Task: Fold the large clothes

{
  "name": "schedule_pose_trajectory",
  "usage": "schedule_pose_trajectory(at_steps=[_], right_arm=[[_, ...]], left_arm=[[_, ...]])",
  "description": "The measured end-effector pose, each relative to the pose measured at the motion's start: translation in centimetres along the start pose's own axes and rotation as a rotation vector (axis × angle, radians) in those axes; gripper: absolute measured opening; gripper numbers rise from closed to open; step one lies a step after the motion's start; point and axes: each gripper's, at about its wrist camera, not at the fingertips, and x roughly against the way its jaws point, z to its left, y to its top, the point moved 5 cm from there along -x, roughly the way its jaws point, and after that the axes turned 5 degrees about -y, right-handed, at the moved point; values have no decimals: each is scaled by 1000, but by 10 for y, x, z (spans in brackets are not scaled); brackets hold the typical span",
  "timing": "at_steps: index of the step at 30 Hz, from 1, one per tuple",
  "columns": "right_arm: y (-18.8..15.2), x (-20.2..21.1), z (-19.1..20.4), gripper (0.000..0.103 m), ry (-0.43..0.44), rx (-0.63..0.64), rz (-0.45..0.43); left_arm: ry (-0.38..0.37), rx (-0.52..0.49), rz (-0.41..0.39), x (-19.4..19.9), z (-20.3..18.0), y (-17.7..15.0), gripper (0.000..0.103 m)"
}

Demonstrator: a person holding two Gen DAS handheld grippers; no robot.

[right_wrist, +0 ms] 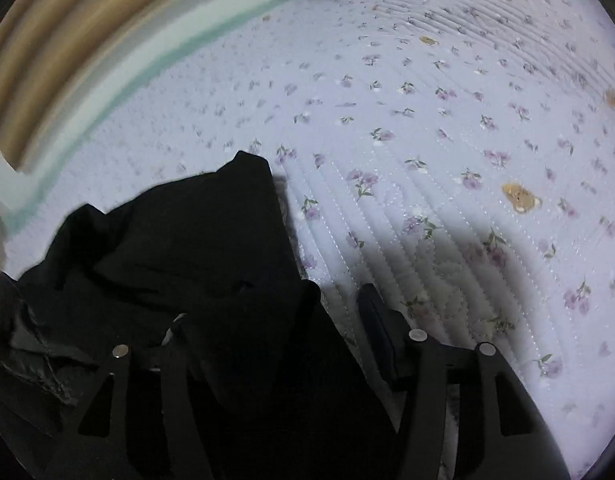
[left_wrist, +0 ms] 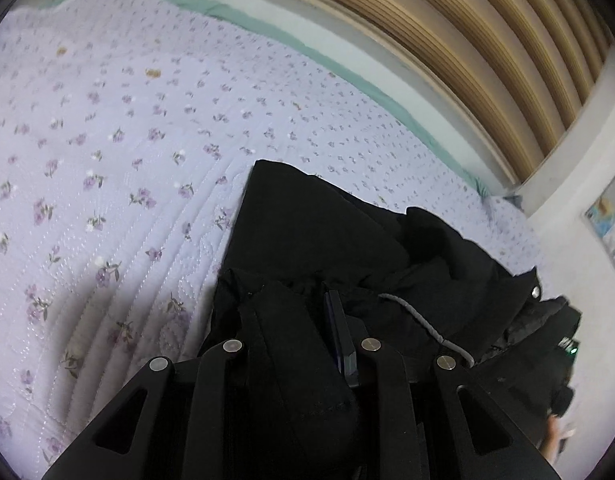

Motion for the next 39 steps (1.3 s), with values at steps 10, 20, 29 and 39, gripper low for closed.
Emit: schedule_pose_trajectory(at_steps=[10, 20, 29, 39], right_arm=[[-7, 73, -15, 67, 176, 26, -5], [-10, 152, -17, 80, 169, 253, -112], [13, 114, -9, 80, 226, 258, -114], [38, 55, 3, 87, 244, 414, -5]], left_arm=[[-66, -241, 25, 73, -38, 2, 35], [-263, -292, -64, 179, -33, 31, 70], [-119, -277, 51, 96, -2, 49, 70], [-302, -278, 249, 19, -24, 58, 70]])
